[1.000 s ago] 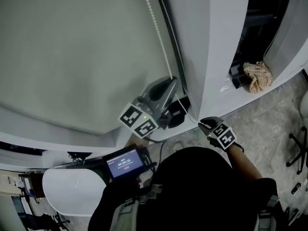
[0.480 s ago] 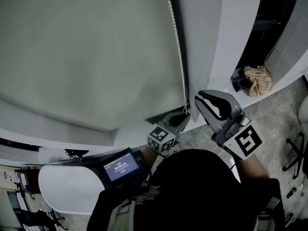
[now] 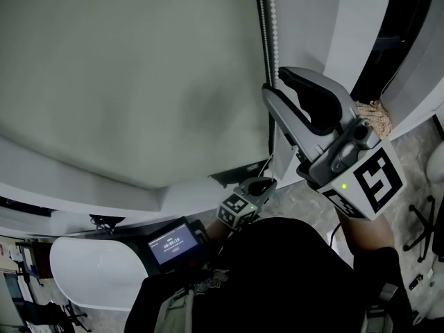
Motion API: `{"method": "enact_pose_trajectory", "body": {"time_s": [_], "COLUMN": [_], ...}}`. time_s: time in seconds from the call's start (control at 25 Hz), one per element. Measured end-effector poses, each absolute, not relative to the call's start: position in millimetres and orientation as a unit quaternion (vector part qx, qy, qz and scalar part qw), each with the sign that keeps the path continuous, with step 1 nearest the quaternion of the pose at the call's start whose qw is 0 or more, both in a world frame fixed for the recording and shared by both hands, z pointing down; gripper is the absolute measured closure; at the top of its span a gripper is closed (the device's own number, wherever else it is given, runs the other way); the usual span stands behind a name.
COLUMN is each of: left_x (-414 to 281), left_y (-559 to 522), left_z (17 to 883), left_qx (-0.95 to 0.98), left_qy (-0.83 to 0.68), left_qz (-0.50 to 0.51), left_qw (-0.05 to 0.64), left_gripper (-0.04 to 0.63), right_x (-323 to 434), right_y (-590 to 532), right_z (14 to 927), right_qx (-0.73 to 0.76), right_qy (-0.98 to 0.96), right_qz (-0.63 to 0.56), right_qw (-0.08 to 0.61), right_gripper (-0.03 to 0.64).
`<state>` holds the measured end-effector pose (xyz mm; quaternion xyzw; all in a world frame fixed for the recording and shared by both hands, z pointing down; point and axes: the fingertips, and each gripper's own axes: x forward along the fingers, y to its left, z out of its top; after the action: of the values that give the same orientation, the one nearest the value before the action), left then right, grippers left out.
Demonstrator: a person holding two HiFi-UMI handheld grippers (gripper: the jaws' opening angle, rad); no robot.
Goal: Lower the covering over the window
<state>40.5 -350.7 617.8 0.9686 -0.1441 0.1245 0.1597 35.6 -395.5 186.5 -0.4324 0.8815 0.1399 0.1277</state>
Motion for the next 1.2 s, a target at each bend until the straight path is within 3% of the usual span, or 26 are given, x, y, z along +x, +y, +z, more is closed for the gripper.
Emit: {"method": "enact_pose_trajectory", "body": {"time_s": [0.12,0.2,0.36,0.6,0.8,1.0,1.2], "left_x": [39,41,38,33,30,22,9], "left_y": [-348,-346,-353,-357,-364,-356,-340], "left_z": [618,616,615,635,633,654,673], "left_qx": [0.969,0.969,0.967,0.961,0.952,0.946,0.908], "left_qy": [-0.142,-0.143,-0.157,-0.175,-0.204,-0.231,-0.296], "left_qz": [0.117,0.112,0.106,0.152,0.140,0.169,0.157], "left_qw": [0.165,0.166,0.172,0.150,0.180,0.155,0.251], "left_gripper": [0.581,0.581,0.580,0.580,0.577,0.526,0.525], "right_x": [32,32,30,34,47,61,94], "right_y": [-404,-404,-399,-405,-402,-394,-384], "right_z": [194,195,187,219,202,214,263], "right_qx": [-0.439,-0.433,-0.430,-0.443,-0.425,-0.420,-0.418], "right_qy": [0.881,0.884,0.879,0.877,0.885,0.885,0.896], "right_qz": [0.147,0.145,0.180,0.187,0.161,0.163,0.103], "right_qw": [0.097,0.097,0.100,0.020,0.103,0.120,0.112], "right_gripper": [0.553,0.607,0.603,0.603,0.594,0.552,0.560]}}
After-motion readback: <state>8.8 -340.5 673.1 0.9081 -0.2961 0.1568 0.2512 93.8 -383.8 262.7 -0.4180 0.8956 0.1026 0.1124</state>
